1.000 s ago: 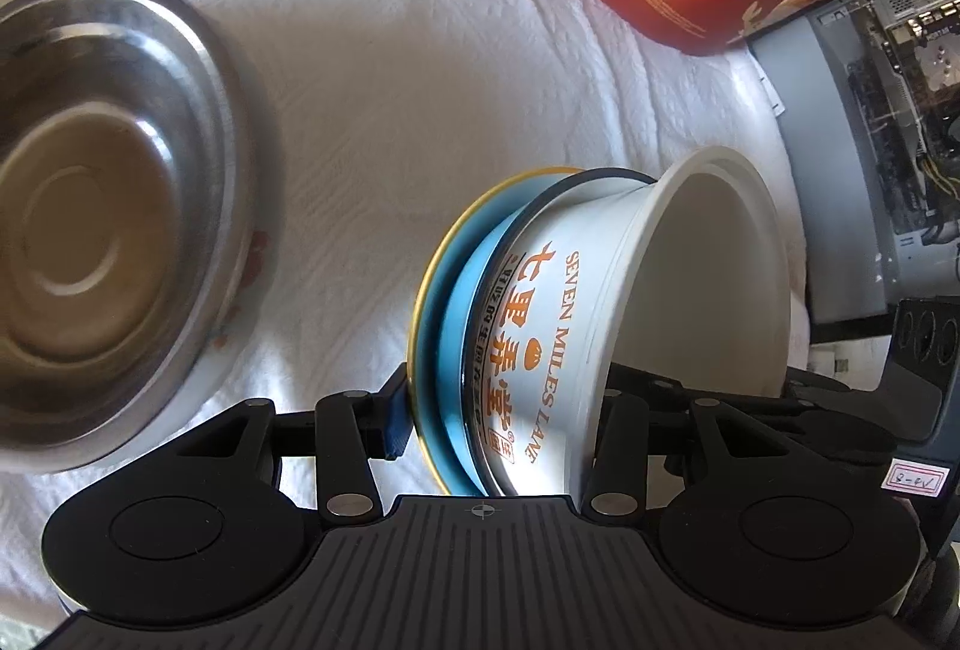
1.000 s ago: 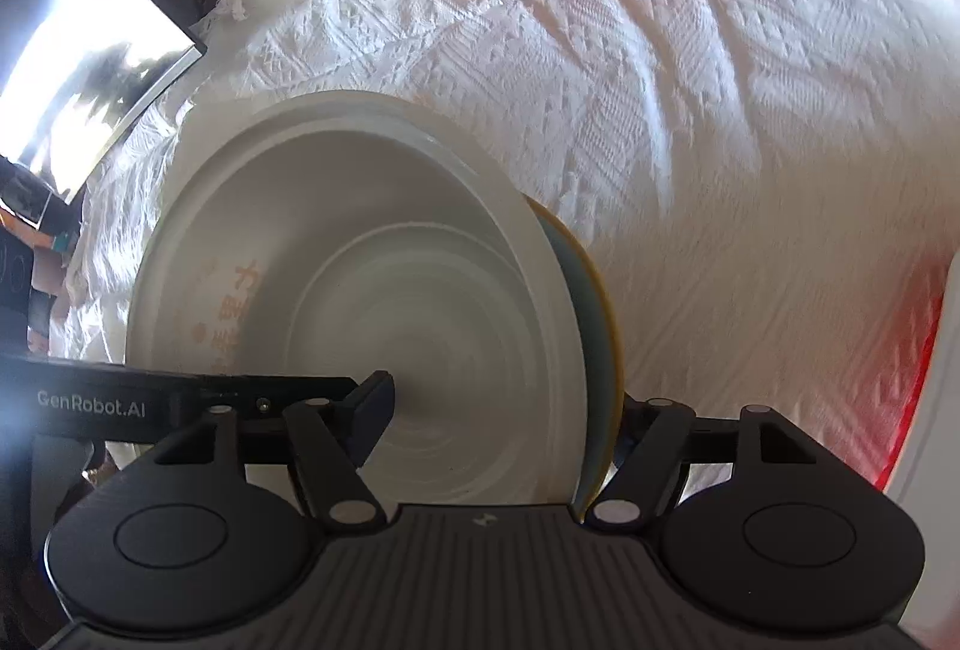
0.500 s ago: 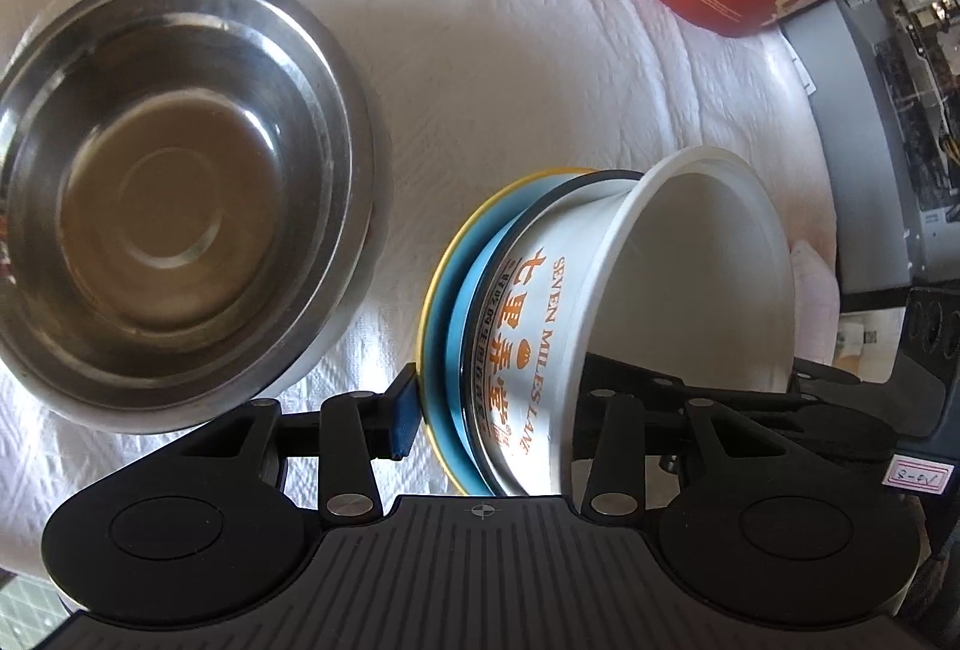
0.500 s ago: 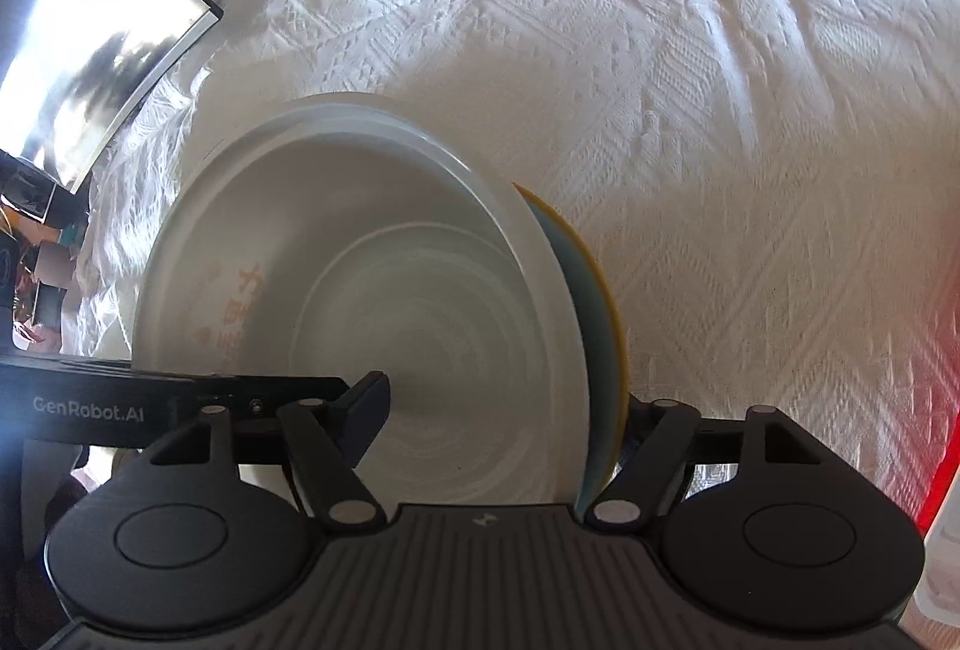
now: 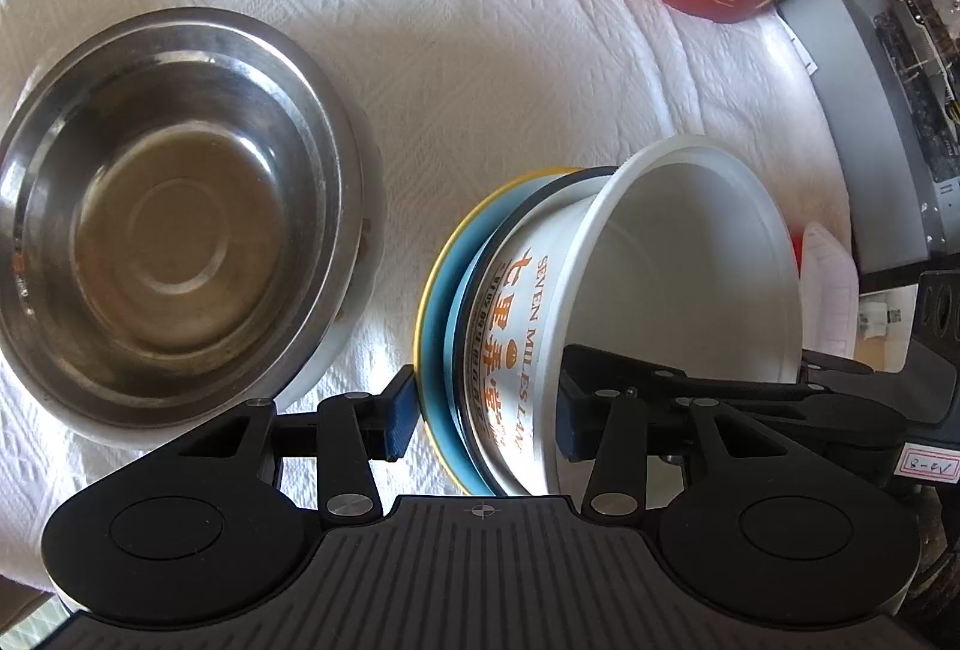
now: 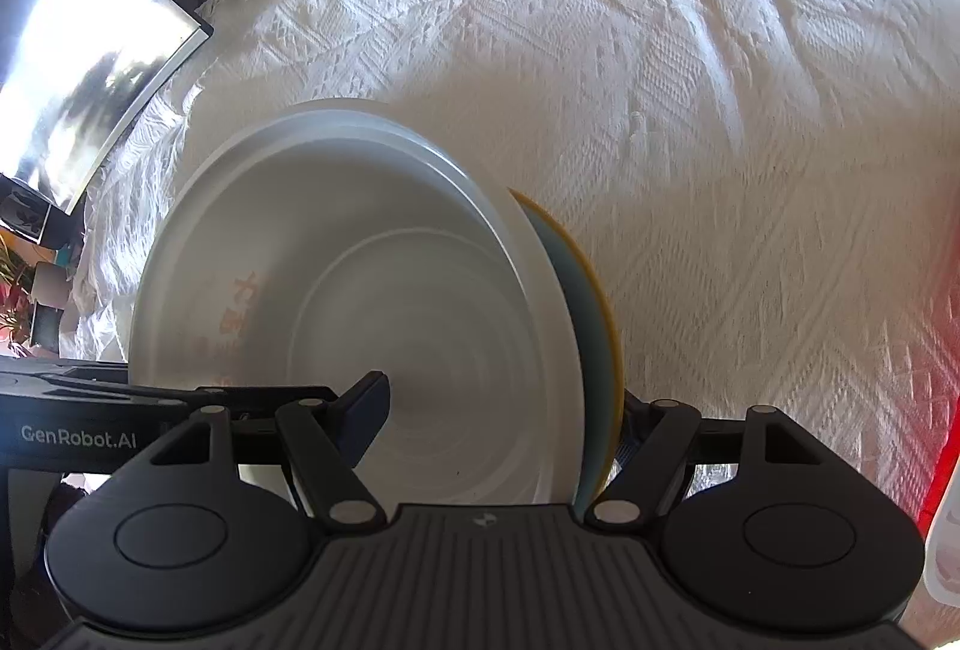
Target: Organize plates and bowls
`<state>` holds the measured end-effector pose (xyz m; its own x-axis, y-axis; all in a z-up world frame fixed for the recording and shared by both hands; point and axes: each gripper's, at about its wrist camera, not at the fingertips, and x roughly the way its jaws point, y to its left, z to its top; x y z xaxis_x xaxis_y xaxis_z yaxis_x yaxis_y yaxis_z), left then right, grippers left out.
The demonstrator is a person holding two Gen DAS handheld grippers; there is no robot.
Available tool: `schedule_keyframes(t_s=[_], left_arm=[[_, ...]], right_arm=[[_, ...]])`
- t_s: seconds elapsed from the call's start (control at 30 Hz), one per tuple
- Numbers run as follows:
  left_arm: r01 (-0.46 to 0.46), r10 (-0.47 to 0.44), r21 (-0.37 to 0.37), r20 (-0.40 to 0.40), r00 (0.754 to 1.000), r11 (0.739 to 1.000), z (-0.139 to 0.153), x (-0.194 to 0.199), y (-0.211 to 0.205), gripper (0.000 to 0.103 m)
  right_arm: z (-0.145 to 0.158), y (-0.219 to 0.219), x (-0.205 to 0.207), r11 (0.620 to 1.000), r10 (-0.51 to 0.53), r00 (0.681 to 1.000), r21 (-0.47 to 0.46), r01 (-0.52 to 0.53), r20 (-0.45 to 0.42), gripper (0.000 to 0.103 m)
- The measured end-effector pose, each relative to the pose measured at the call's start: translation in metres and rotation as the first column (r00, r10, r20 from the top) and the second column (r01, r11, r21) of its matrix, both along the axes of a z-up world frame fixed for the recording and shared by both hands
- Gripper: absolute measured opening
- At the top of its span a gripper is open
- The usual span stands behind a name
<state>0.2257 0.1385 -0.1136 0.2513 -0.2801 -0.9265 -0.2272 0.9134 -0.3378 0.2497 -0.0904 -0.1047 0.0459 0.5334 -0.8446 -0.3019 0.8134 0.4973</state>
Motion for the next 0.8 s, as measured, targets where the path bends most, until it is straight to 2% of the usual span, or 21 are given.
schedule_keyframes(t_s=[0.33,0.8], left_arm=[[0.024,-0.025,0.036,0.012,1.000,0.999,0.0033,0.0018,-0.0081,0.049],[0.025,-0.025,0.016,0.008,1.000,1.000,0.0018,0.0062,-0.0061,0.049]], right_arm=[[0.0001,-0.0023,-0.0006,1.000,0.000,1.000,0.004,0.000,-0.009,0.069],[0.0031,-0.0057,-0.0001,1.000,0.009,1.000,-0.012,-0.009,-0.016,0.068]])
